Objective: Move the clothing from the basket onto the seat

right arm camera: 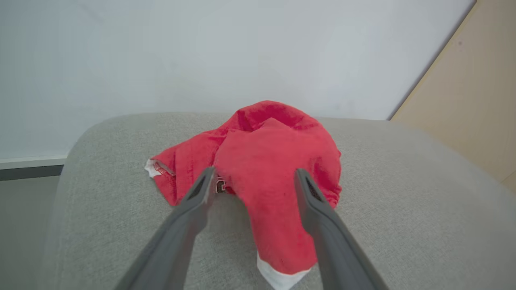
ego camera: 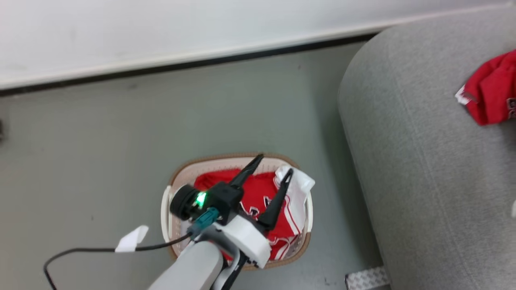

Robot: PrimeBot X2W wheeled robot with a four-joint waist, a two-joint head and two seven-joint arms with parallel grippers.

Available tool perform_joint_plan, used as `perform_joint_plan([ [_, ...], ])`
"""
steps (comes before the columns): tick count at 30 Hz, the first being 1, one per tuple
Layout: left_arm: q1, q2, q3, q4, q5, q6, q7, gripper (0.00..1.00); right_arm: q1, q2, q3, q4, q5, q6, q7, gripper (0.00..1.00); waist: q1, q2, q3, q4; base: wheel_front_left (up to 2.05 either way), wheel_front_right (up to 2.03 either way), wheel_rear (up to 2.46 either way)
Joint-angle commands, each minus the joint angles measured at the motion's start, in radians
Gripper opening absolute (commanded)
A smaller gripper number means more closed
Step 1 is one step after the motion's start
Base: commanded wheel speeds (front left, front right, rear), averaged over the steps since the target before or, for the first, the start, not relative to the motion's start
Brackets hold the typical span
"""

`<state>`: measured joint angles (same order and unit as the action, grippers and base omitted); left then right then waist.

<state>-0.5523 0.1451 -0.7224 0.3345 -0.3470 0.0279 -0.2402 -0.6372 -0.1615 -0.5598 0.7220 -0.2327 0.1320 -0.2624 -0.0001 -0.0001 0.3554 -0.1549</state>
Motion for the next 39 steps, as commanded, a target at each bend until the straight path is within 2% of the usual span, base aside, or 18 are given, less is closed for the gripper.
perform_joint_plan([
  [1,0.03,0.013,0.012,-0.003,-0.02,0.011,-0.01,1.0,0.054,0.01,0.035,-0.047,0.024,-0.002,-0.003,1.0,0.0001,0.0001,-0.072,-0.001,0.0,0.0,0.0],
  [9,0.157,0.02,0.093,-0.024,-0.038,0.056,-0.024,1.0,0.286,0.072,0.232,-0.28,0.135,-0.002,-0.002,1.0,0.0001,0.0001,-0.203,0.049,0.0,0.0,0.0],
  [18,0.342,0.022,0.249,-0.082,0.024,0.087,-0.024,1.0,0.461,0.105,0.391,-0.457,0.203,-0.002,-0.002,1.0,0.0001,0.0001,-0.298,0.103,0.0,0.0,0.0],
  [27,0.46,-0.011,0.388,-0.097,0.087,0.052,-0.025,1.0,0.581,0.11,0.448,-0.499,0.246,-0.002,-0.002,1.0,0.0001,0.0001,-0.339,0.14,0.0,0.0,0.0],
  [39,0.527,-0.06,0.525,-0.087,0.147,-0.004,-0.025,1.0,0.617,0.11,0.502,-0.423,0.314,-0.002,-0.002,1.0,0.0001,0.0001,-0.358,0.14,0.0,0.0,0.0],
])
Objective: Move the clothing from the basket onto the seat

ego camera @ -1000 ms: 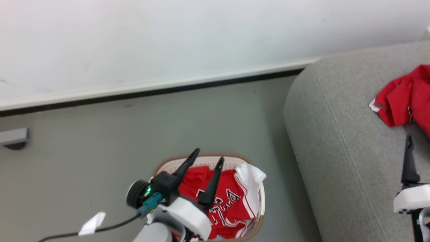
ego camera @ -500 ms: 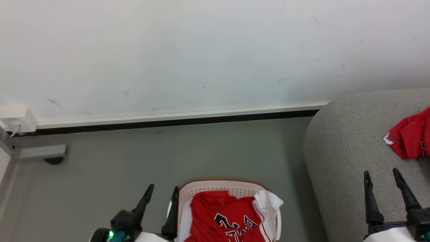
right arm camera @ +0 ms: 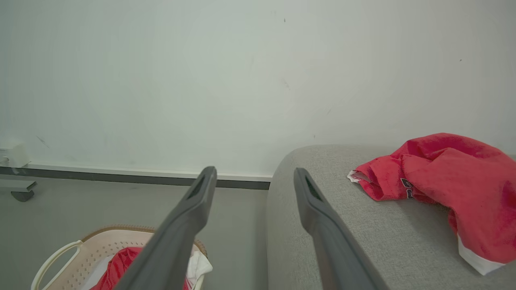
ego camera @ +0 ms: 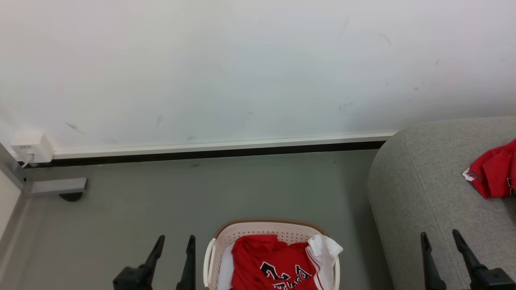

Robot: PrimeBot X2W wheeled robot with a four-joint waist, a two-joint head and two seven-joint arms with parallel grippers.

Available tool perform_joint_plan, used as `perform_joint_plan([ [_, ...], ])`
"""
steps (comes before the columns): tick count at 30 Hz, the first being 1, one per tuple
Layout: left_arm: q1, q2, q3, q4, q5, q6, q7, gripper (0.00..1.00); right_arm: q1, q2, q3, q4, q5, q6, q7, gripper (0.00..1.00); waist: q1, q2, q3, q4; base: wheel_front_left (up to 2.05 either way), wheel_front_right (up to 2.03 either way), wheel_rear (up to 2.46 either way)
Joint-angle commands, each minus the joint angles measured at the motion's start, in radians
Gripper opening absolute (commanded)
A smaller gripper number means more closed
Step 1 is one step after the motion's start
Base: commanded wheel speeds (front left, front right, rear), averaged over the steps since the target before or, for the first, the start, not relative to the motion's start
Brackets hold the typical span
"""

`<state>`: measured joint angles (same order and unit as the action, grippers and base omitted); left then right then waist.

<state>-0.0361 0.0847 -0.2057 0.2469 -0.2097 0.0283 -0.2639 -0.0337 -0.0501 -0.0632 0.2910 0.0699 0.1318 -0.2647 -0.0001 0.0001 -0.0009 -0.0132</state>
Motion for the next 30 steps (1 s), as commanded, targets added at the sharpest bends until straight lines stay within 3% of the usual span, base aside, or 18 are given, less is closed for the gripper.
perform_joint_plan([
  [1,0.015,-0.003,0.016,0.0,0.014,-0.009,-0.001,1.0,0.014,-0.001,0.011,0.018,0.014,-0.002,0.001,1.0,0.0001,-0.0001,-0.003,-0.002,0.0,0.0,0.0],
  [18,0.011,-0.031,0.074,-0.001,0.061,-0.051,-0.001,1.0,-0.027,-0.001,0.042,0.025,0.029,-0.002,0.001,1.0,0.0001,-0.0001,0.021,-0.036,0.0,0.0,0.0],
  [25,-0.119,-0.032,0.008,0.036,0.1,-0.072,-0.001,1.0,-0.081,-0.001,0.033,-0.021,0.016,-0.002,0.001,1.0,0.0001,-0.0001,0.145,-0.08,0.0,0.0,0.0],
  [30,-0.278,-0.032,-0.077,0.166,0.143,-0.08,-0.001,1.0,-0.14,-0.001,0.04,-0.049,0.025,-0.002,0.001,1.0,0.0001,-0.0001,0.26,-0.117,0.0,0.0,0.0],
])
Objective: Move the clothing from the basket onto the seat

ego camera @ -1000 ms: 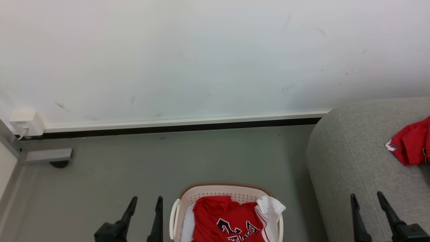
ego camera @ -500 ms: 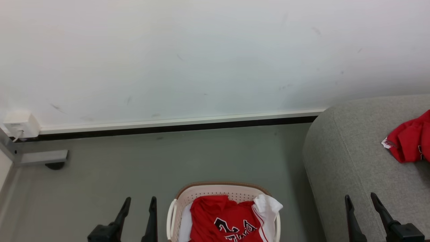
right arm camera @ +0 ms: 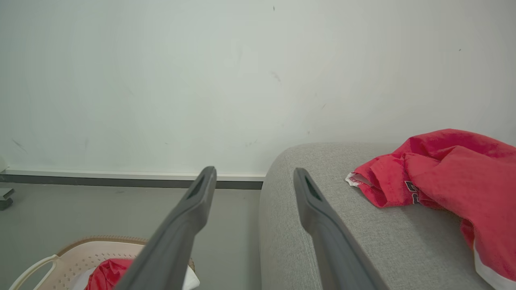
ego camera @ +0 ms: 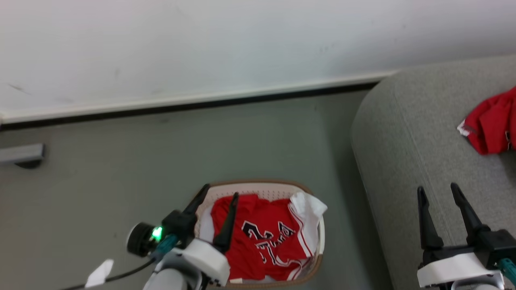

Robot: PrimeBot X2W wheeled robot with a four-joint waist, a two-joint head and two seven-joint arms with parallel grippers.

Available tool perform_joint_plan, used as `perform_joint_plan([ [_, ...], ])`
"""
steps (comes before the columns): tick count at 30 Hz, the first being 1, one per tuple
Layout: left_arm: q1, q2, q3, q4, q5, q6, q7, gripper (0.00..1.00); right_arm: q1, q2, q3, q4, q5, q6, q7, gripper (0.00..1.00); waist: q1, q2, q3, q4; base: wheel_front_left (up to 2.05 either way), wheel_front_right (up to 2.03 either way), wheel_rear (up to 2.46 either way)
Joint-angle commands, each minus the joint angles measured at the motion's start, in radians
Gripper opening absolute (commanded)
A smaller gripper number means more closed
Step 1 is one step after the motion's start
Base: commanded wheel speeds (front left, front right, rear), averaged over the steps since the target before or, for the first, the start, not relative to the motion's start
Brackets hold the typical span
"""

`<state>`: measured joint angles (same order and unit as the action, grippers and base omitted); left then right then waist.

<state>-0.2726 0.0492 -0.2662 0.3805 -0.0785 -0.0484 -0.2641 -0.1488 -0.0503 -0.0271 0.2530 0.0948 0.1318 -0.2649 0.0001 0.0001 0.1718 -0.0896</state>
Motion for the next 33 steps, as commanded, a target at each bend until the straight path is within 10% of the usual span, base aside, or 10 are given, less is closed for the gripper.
perform_joint_plan([
  [1,-0.073,0.004,-0.038,0.075,0.02,-0.005,0.0,1.0,-0.037,-0.001,0.008,-0.016,0.005,-0.002,0.001,1.0,-0.0001,-0.0001,0.11,-0.049,0.0,0.0,0.0],
  [33,-0.675,0.023,-0.382,0.858,0.104,0.054,0.391,1.0,-0.251,-0.001,0.118,-0.178,0.172,-0.002,0.001,1.0,-0.0001,-0.0001,0.608,-0.192,0.0,0.0,0.0],
])
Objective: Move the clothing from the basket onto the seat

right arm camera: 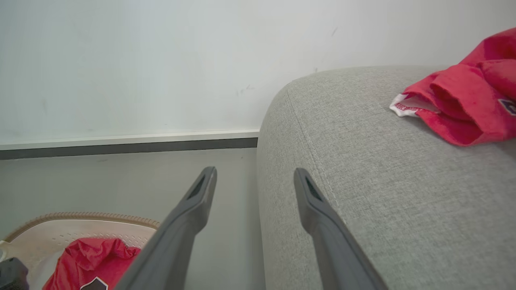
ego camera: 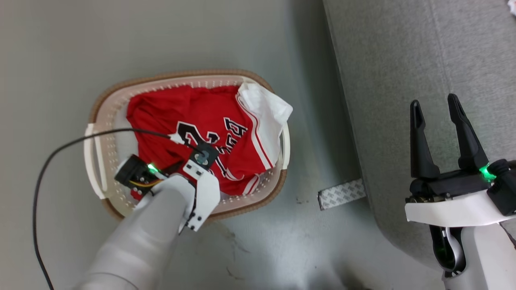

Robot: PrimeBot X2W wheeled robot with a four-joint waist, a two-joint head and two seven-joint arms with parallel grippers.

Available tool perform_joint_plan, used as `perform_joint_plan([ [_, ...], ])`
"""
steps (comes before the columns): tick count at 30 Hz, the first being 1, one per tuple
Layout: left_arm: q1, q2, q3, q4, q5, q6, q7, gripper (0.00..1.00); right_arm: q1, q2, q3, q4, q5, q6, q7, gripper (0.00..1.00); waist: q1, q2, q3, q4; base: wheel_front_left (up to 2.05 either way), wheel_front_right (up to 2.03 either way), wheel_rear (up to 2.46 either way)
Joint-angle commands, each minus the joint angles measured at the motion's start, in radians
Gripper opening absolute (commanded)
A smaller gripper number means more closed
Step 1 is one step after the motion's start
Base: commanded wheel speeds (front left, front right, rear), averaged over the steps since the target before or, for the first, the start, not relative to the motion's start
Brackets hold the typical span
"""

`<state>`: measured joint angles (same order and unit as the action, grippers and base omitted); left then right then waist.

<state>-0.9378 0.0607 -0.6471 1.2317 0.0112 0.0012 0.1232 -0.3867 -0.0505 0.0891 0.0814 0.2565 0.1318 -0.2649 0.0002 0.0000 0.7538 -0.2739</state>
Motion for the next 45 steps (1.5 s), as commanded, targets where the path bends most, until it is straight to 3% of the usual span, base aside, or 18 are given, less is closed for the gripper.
perform_joint_plan([
  [1,-0.02,0.016,-0.003,0.012,0.015,0.006,0.009,1.0,-0.018,0.0,0.006,-0.009,0.017,-0.002,0.001,1.0,-0.0002,0.0,0.037,-0.009,0.0,0.0,0.0],
  [12,-0.105,0.041,-0.02,0.04,0.01,0.026,0.012,1.0,-0.06,0.0,0.037,-0.047,0.042,-0.002,0.001,1.0,-0.0002,0.0,0.158,-0.011,0.0,0.0,0.0],
  [13,-0.109,0.04,-0.02,0.041,0.005,0.026,0.01,0.81,-0.061,0.0,0.036,-0.047,0.04,-0.002,0.001,1.0,-0.0002,0.0,0.166,-0.009,0.0,0.0,0.0],
  [14,-0.112,0.038,-0.021,0.041,0.003,0.03,0.001,0.28,-0.06,0.0,0.035,-0.047,0.037,-0.002,0.001,1.0,-0.0002,0.0,0.171,-0.006,0.0,0.0,0.0],
  [15,-0.115,0.036,-0.022,0.042,0.0,0.031,-0.003,0.0,-0.06,0.0,0.033,-0.046,0.036,-0.002,0.001,1.0,-0.0002,0.0,0.175,-0.004,0.0,0.0,0.0],
  [21,-0.1,0.018,-0.006,0.04,-0.039,0.024,-0.067,0.0,-0.062,0.001,0.013,-0.03,0.015,0.002,0.002,1.0,-0.0002,0.0,0.16,0.025,0.0,0.0,0.0],
  [27,-0.057,-0.003,0.05,0.019,-0.136,0.002,-0.166,0.0,-0.042,-0.001,0.003,-0.009,-0.006,0.0,0.001,1.0,-0.0002,0.0,0.048,0.065,0.0,0.0,0.0],
  [36,0.076,-0.009,0.071,-0.058,-0.285,-0.065,-0.27,0.0,0.058,-0.001,-0.003,0.063,-0.041,-0.001,0.001,1.0,-0.0002,0.0,-0.243,0.125,0.0,0.0,0.0],
  [45,0.211,-0.009,0.009,-0.197,-0.417,-0.078,-0.298,0.0,0.226,-0.001,-0.012,0.133,-0.05,-0.001,0.001,1.0,-0.0002,0.0,-0.555,0.168,0.0,0.0,0.0],
])
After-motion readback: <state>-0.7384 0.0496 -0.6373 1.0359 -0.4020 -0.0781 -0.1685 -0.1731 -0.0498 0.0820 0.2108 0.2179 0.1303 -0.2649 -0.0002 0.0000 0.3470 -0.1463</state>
